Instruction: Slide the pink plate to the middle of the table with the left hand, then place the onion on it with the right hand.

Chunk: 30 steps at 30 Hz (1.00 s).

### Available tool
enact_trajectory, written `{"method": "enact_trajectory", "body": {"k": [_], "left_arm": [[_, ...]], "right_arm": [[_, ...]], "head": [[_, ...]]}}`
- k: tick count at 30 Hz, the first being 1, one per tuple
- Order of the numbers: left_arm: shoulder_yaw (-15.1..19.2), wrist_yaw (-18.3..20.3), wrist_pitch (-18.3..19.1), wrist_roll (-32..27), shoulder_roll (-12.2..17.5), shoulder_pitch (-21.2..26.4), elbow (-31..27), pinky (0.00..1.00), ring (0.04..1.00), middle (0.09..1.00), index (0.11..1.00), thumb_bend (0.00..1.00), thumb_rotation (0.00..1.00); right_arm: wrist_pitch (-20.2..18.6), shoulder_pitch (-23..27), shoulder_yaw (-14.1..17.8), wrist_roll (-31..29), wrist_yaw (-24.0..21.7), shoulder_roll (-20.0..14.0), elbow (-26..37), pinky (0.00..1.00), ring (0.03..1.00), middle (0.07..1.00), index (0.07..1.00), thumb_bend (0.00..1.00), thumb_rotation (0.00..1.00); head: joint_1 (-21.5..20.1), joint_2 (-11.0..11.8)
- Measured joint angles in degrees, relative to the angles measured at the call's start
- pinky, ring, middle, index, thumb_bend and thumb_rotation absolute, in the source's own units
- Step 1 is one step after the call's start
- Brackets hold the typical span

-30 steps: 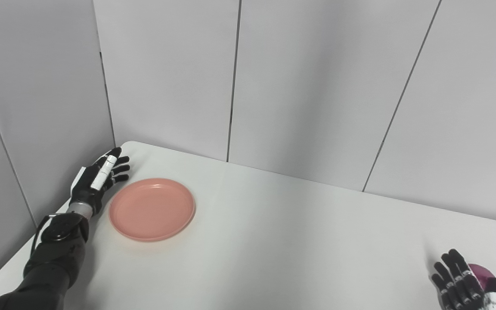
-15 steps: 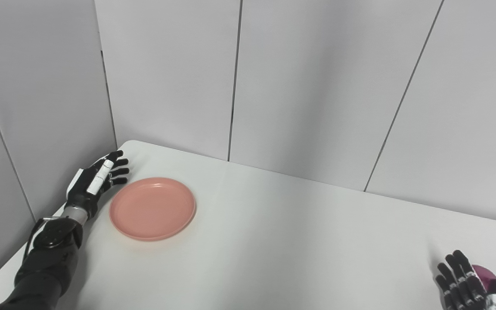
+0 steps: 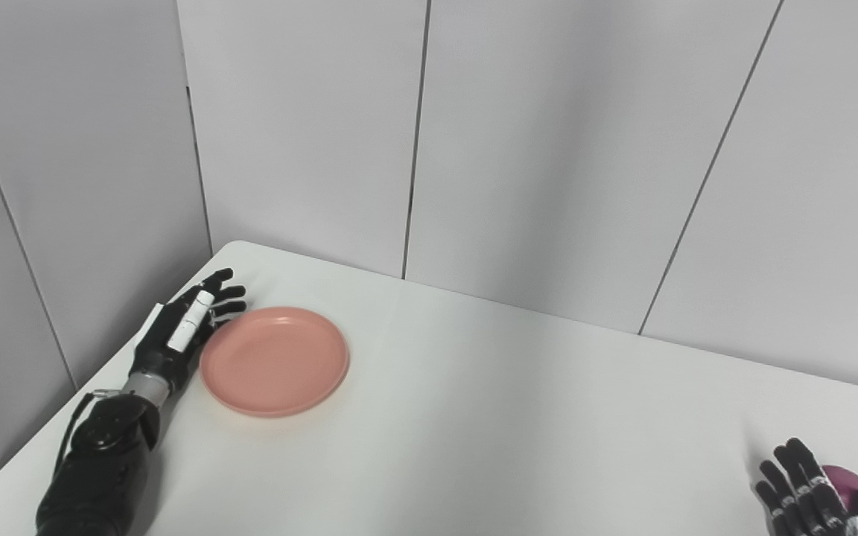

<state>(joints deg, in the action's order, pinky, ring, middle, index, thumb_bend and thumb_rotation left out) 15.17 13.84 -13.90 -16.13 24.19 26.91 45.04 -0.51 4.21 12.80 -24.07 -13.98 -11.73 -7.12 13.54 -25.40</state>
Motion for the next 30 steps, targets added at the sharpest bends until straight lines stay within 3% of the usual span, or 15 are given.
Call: {"method": "enact_trajectory", "body": {"k": [4,6,16,18,21,30], "left_arm": [[-0.69,0.33,1.90,-0.77,-1.00,-0.51,-1.98,0.75,0.809,0.815,0.860,0.94,0.82],[-1.44,0.21,2.43,-0.48,-1.65,-1.02,-3.53,0.79,0.834,0.837,0.890,0.90,0.85],[-3.83,-1.47,4.83,0.03,-5.01,-2.53,-8.70,0.74,0.820,0.837,0.864,0.91,0.84],[-4.50,-1.56,5.50,0.03,-5.33,-2.72,-9.60,0.78,0.836,0.847,0.879,0.90,0.84],[-4.72,-1.76,6.11,-0.09,-6.92,-2.96,-10.81,0.77,0.834,0.846,0.883,0.90,0.85],[-9.76,-1.47,7.90,0.86,-14.29,-2.22,-13.63,0.76,0.808,0.812,0.859,0.92,0.85]], "right_arm": [[-0.24,-0.16,0.02,-0.15,0.16,0.01,0.09,0.99,0.968,0.964,0.952,0.91,0.92],[-0.32,-0.29,0.02,-0.16,0.20,0.02,0.26,0.98,0.959,0.957,0.946,0.91,0.92],[-0.46,-1.51,-0.23,-0.14,0.37,0.27,1.78,1.00,0.974,0.968,0.956,0.89,0.95],[-0.46,-1.53,-0.34,-0.12,0.57,0.26,1.84,1.00,0.983,0.976,0.959,0.88,0.95],[-0.46,-1.60,-0.40,-0.10,0.75,0.26,1.97,1.00,0.984,0.974,0.961,0.87,0.95],[-1.62,-2.49,-1.26,-0.10,2.31,2.42,4.73,1.00,1.000,0.993,0.987,0.83,0.98]], "head": [[-0.17,-0.17],[-0.18,-0.26],[-0.79,-0.79],[-0.88,-0.88],[-1.05,-0.88],[-1.76,-1.41]]}}
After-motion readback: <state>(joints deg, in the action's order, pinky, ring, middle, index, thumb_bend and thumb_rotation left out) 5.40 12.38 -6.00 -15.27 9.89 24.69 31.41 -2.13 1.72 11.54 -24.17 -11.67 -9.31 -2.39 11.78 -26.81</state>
